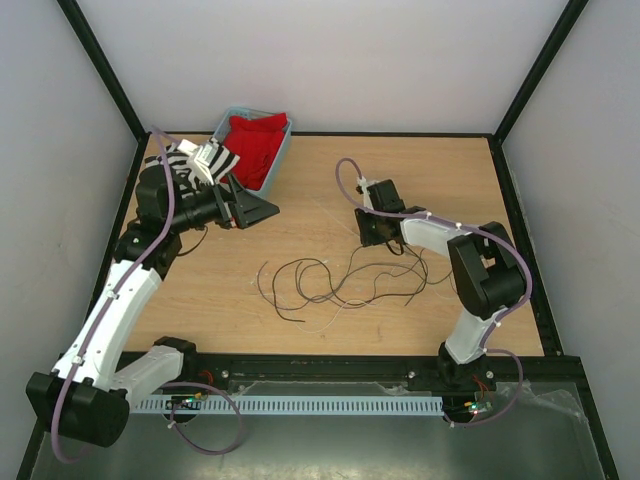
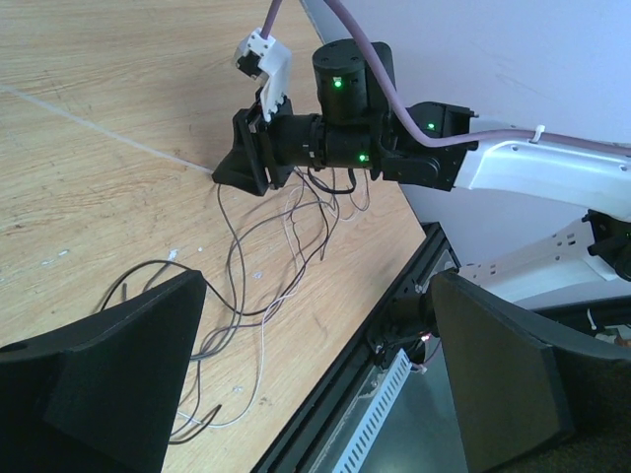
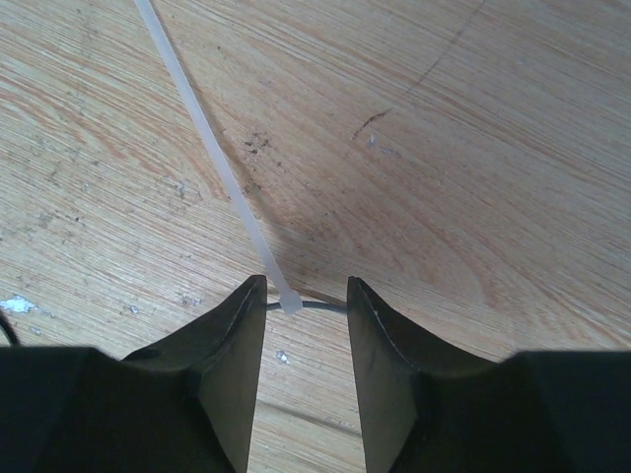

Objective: Zip-tie the wires
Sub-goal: Pick up the ribbon at the center of the board.

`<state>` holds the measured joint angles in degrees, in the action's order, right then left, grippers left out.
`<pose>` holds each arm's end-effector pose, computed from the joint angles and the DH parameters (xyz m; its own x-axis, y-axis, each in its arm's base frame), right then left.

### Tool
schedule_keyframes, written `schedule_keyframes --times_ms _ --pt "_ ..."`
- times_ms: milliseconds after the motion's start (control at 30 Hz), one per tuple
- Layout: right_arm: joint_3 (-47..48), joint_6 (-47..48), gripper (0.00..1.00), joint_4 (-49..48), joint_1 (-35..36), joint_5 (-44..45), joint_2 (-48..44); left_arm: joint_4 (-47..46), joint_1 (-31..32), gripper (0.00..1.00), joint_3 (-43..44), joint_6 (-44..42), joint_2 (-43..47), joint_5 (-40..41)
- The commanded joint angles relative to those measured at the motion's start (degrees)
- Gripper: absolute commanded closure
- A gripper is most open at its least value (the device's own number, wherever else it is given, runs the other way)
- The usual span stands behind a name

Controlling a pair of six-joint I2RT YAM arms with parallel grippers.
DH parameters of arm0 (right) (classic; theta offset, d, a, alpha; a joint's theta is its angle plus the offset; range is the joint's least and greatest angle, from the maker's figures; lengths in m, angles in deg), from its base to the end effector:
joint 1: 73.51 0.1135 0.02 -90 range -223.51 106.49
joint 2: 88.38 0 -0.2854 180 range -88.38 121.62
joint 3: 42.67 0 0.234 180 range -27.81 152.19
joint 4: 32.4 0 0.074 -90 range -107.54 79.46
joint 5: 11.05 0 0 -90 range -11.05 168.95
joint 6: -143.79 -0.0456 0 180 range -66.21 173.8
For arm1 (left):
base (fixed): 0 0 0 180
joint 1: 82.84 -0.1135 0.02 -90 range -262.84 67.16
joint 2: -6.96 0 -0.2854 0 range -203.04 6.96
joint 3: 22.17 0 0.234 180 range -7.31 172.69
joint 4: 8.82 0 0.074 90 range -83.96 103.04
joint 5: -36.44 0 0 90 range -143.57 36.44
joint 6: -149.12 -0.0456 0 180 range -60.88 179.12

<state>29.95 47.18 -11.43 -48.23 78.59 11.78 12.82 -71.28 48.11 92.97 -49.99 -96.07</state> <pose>0.3227 0.1527 0.1966 -0.7224 -0.2139 -0.6575 -0.3500 0.9333 0.0809 0.1883 -0.0700 0.3911 -0.5648 -0.3036 -0.7674 0.5878 0.5046 -0.6323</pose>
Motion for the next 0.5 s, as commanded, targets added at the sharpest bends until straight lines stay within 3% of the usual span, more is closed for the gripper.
schedule_keyframes --times_ms 0,467 --pt "0.5 0.3 0.52 -0.1 0.3 -0.8 1.5 -1.3 -0.4 0.01 -0.7 -0.7 0.1 -1.1" --pt "0.1 0.1 0.62 -0.9 0.4 -1.1 2.7 -1.3 -0.3 0.01 -1.7 -0.6 0.3 -1.1"
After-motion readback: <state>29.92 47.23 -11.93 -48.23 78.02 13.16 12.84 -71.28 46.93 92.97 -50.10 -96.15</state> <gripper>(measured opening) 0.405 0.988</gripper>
